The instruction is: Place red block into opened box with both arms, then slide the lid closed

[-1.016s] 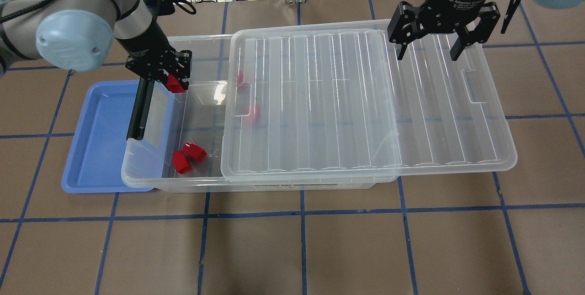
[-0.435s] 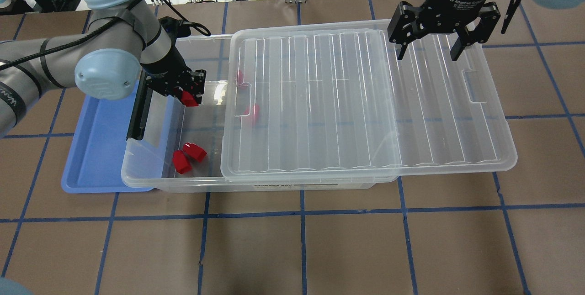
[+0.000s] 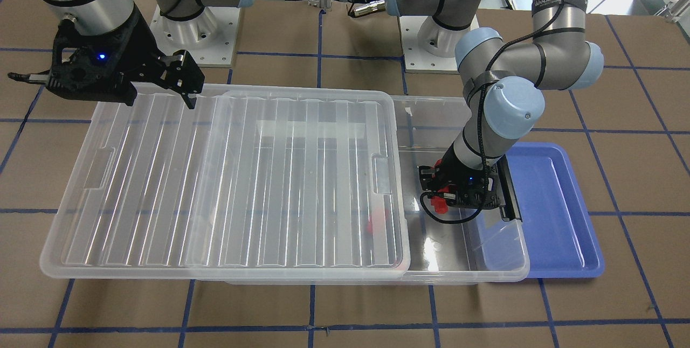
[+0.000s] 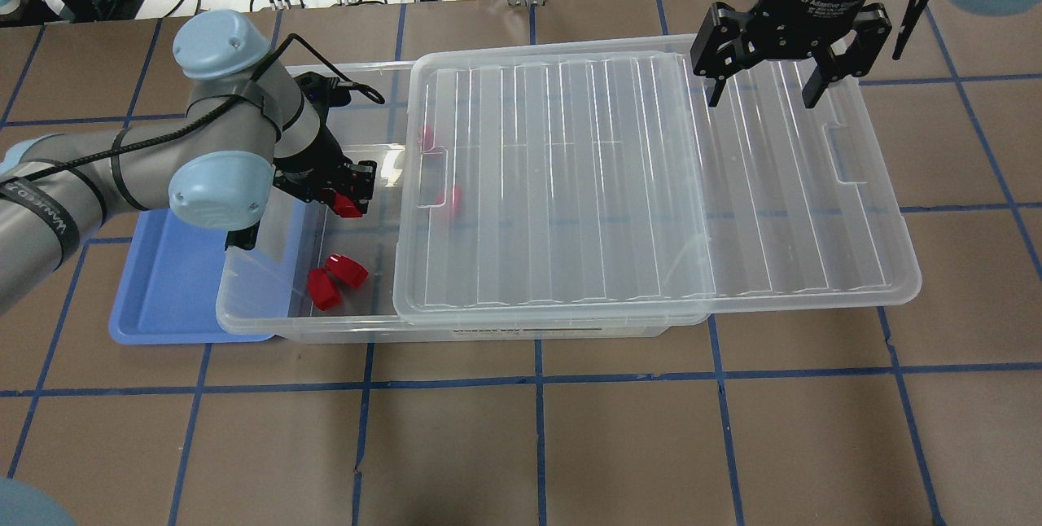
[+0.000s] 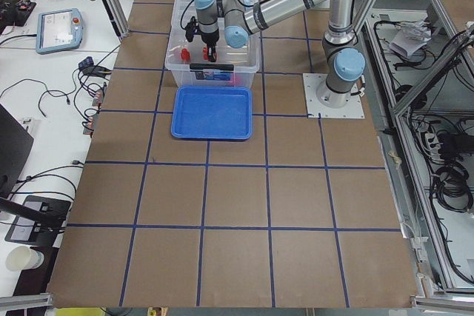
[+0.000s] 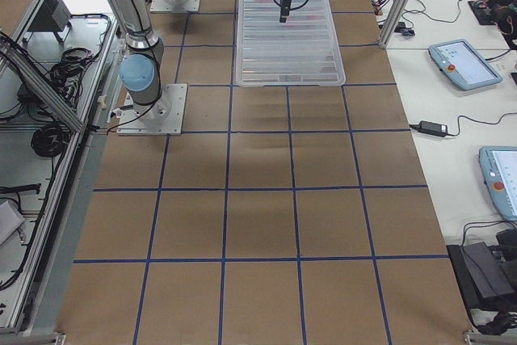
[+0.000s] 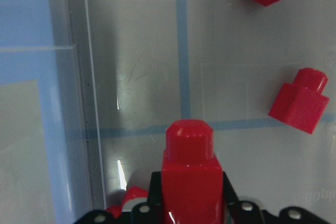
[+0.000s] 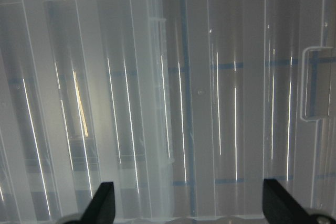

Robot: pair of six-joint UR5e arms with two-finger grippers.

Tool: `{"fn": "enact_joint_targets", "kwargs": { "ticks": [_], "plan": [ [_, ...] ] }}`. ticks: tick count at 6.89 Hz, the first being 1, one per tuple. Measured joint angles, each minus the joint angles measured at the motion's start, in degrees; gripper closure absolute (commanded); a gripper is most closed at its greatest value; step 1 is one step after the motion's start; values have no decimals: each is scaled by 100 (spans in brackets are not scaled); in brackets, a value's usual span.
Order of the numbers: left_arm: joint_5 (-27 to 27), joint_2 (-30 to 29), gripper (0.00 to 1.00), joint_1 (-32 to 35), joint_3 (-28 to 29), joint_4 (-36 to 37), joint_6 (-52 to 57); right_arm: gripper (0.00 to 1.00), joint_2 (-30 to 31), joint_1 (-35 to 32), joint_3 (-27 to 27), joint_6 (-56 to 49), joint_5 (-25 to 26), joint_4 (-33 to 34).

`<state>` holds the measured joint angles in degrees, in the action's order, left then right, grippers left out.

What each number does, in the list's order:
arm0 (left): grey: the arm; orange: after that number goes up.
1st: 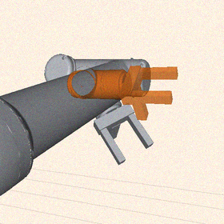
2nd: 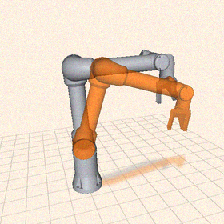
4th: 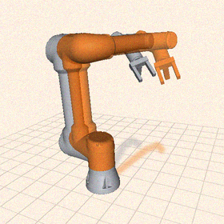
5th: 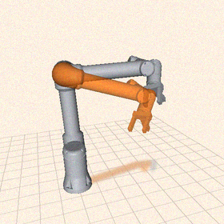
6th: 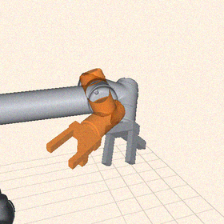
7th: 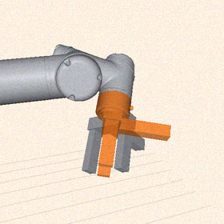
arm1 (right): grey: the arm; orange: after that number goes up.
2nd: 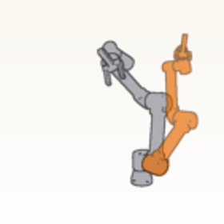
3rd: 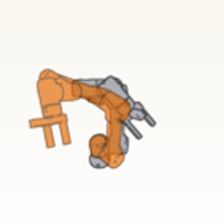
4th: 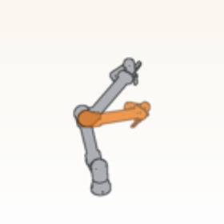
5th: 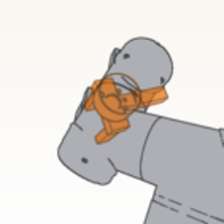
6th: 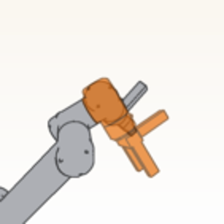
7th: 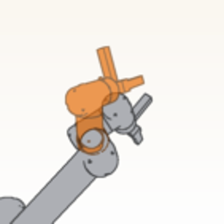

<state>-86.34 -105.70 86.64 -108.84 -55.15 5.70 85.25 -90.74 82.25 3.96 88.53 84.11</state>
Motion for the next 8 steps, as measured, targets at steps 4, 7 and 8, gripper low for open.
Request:
{"fn": "enact_joint_targets", "kwargs": {
  "ticks": [4,7,8],
  "plan": [
    [-70,-83,27,-20,-28,213,-33,0,0,4,1,0,-7,0],
    [-65,123,21,66,902,-1186,-178,0,0,3,1,-2,-3,0],
    [-45,234,17,120,1304,-1806,-311,0,0,8,1,-6,-1,0]
  ]
}}
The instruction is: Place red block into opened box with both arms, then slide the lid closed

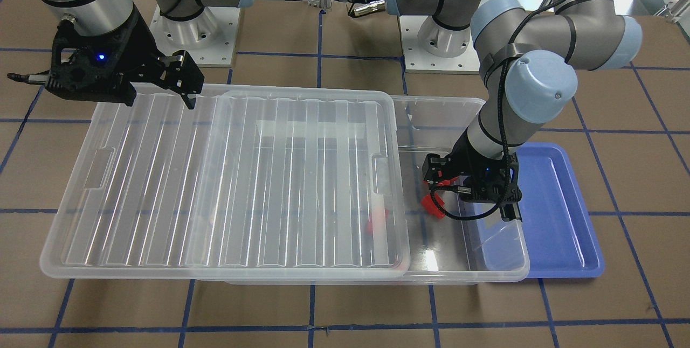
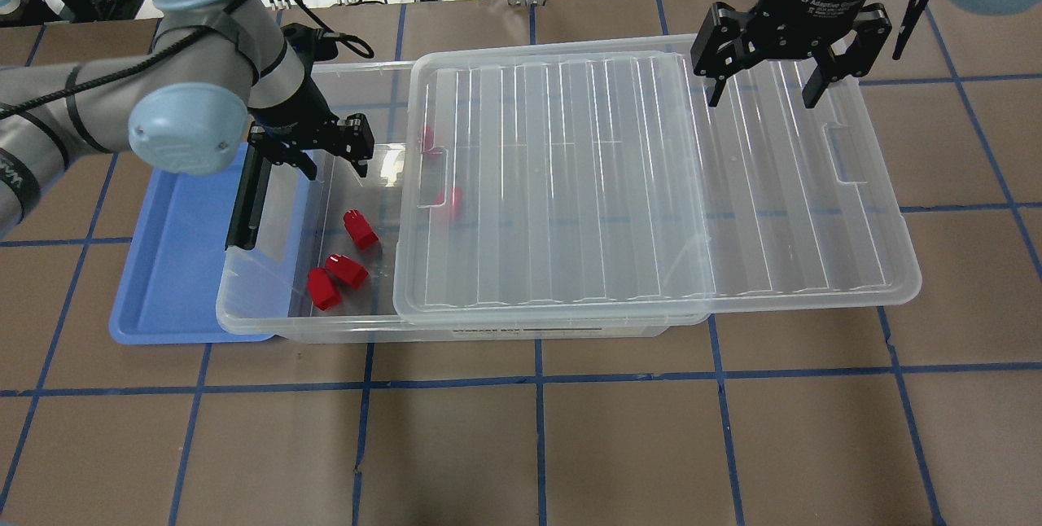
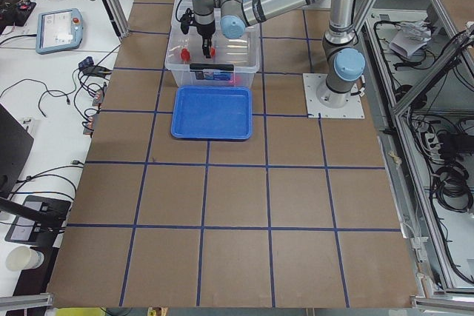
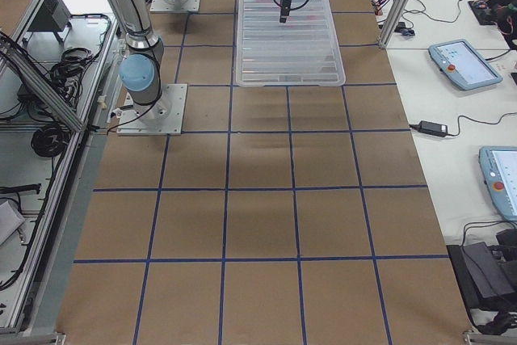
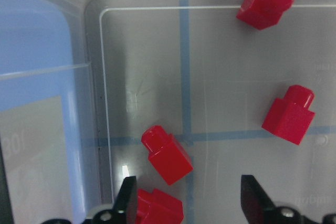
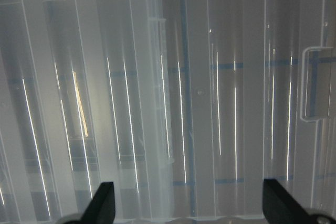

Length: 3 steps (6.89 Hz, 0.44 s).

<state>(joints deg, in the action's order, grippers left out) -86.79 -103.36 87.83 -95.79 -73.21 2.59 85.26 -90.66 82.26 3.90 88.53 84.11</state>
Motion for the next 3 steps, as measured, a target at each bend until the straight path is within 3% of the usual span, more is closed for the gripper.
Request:
{"fn": "enact_joint_targets", "kwargs": {
  "ticks": [1,3],
  "plan": [
    [2,125,0,78,434,-611,-125,0,0,5,0,-6,8,0],
    [-15,396,0,182,1297,-1682,-198,0,-9,63,-24,-51,82,-41]
  ]
}}
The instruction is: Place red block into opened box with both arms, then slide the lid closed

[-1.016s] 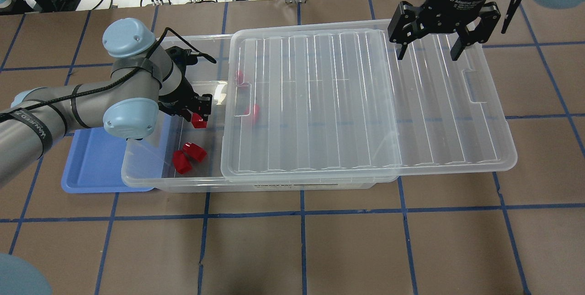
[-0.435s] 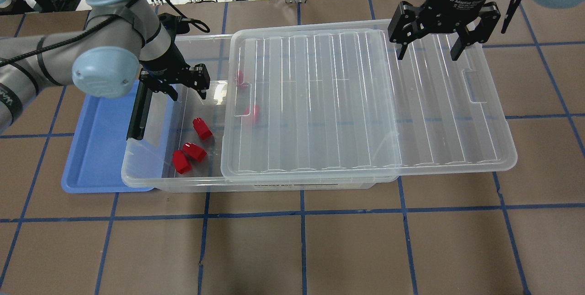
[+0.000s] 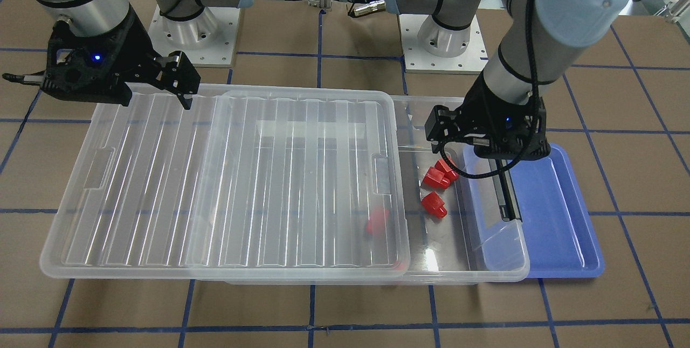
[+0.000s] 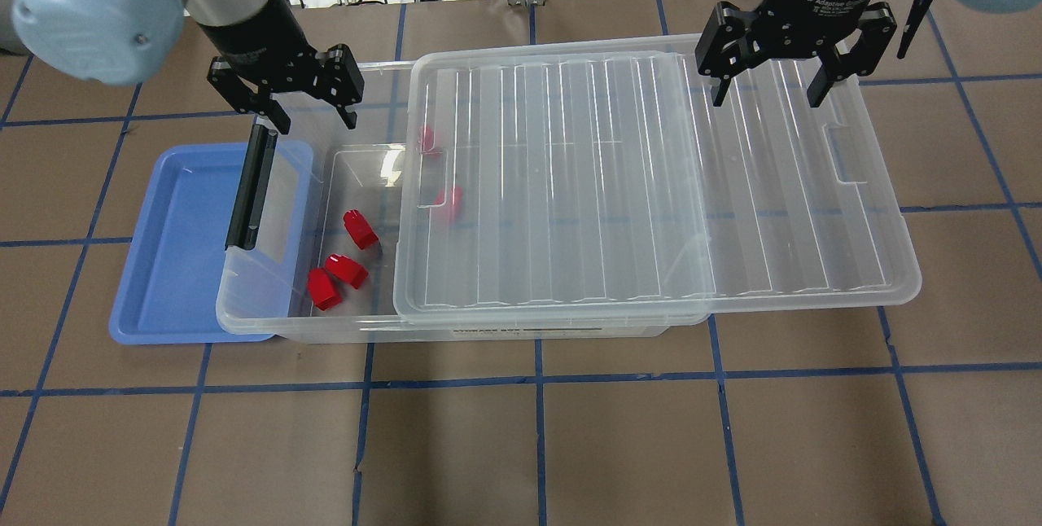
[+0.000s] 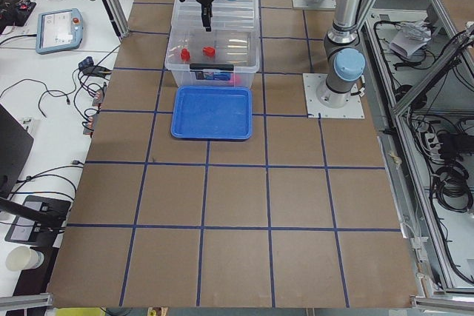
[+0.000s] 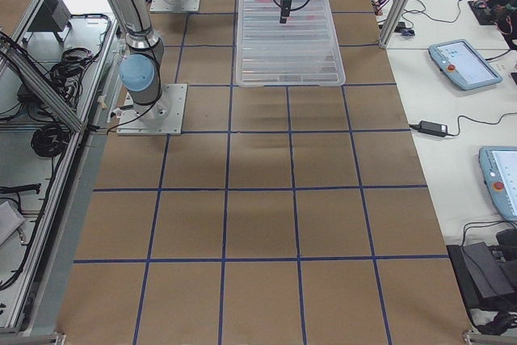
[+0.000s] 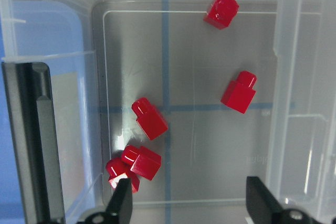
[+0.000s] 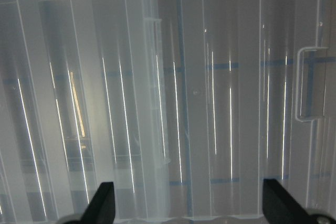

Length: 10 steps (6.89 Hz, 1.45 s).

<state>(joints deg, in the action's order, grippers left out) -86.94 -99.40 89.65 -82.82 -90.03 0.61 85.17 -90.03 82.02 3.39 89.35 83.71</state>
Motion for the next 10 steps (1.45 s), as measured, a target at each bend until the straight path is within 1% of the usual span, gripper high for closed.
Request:
{"fn": "enact_joint_targets", "kwargs": {
  "ticks": [1,2,3,4,5,6,7,8,9,10],
  "plan": [
    [-12,173,0,17,255,-329,6,0,-10,109,-23,-71,132,-14],
    [-30,336,0,-5,361,-464,27,0,-14,406,-38,-204,301,-59],
    [-66,472,0,-72,365,-439,46,0,-26,974,-40,-544,451,-135],
    [-149,614,0,-121,289,-373,56,0,-62,1549,-21,-1176,505,-128],
    [-256,775,0,-136,158,-339,60,0,-117,1977,58,-1808,524,16],
    [-314,930,0,-146,19,-311,64,0,-168,2236,271,-2169,556,284],
    [-314,1021,0,-152,-79,-291,64,0,-188,2368,659,-2379,590,715],
    [-280,991,0,-147,-182,-276,60,0,-205,2419,1145,-2492,612,1310],
    [-285,932,0,-144,-337,-263,67,0,-226,2428,1495,-2534,609,1753],
    [-307,940,0,-142,-465,-236,77,0,-290,2424,1665,-2545,590,1992]
  ]
}}
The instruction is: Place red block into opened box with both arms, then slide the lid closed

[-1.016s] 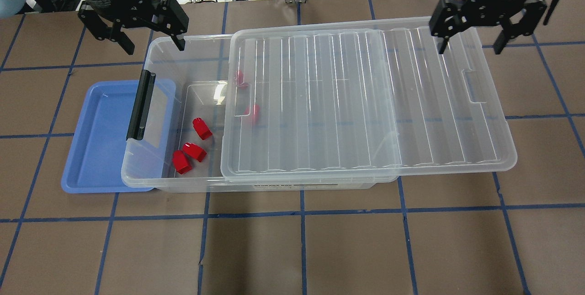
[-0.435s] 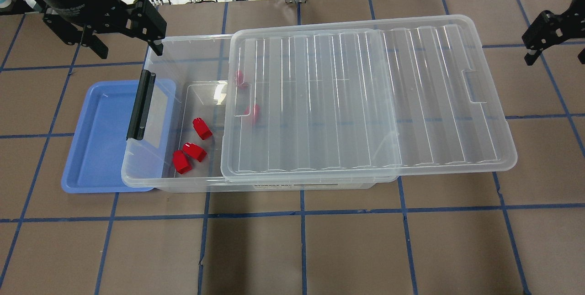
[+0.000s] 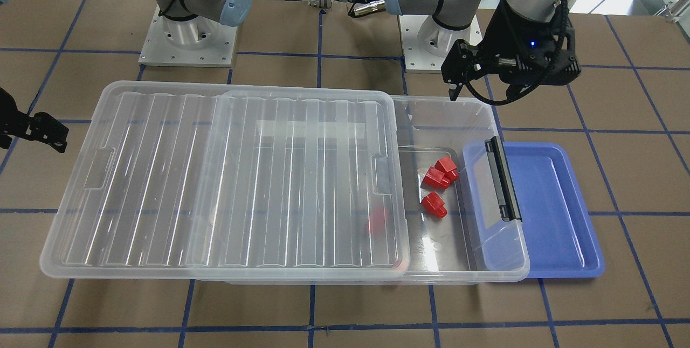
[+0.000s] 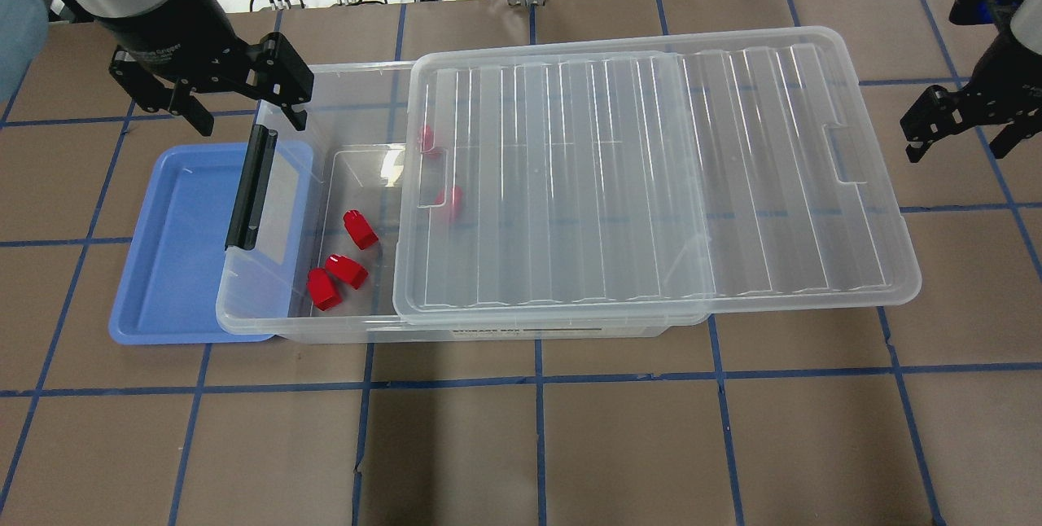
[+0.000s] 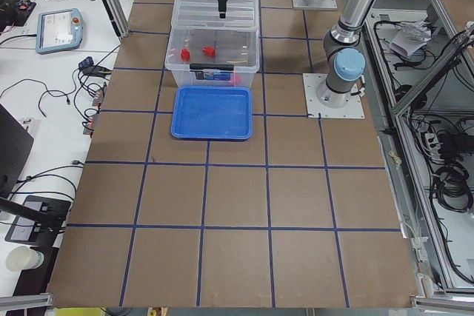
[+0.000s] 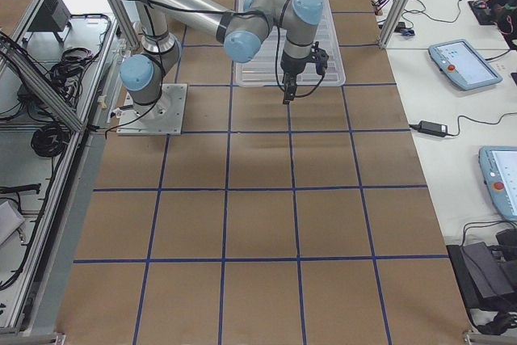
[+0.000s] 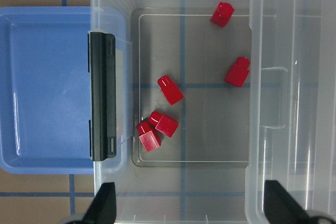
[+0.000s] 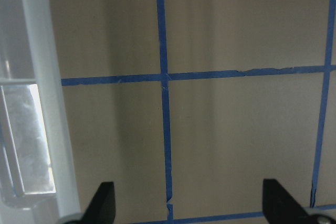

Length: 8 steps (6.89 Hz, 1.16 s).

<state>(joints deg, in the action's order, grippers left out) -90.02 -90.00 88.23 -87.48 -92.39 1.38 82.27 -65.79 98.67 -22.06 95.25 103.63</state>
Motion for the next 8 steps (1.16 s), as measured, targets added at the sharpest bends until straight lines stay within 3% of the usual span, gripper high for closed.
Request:
{"fn": "enact_joint_targets", "kwargs": {
  "ticks": [5,8],
  "plan": [
    [-4,15,0,16,-195,22,9,0,-88,-138,152,170,-153,106],
    [-31,35,0,18,-190,94,3,0,-71,-677,224,695,-234,169]
  ]
}}
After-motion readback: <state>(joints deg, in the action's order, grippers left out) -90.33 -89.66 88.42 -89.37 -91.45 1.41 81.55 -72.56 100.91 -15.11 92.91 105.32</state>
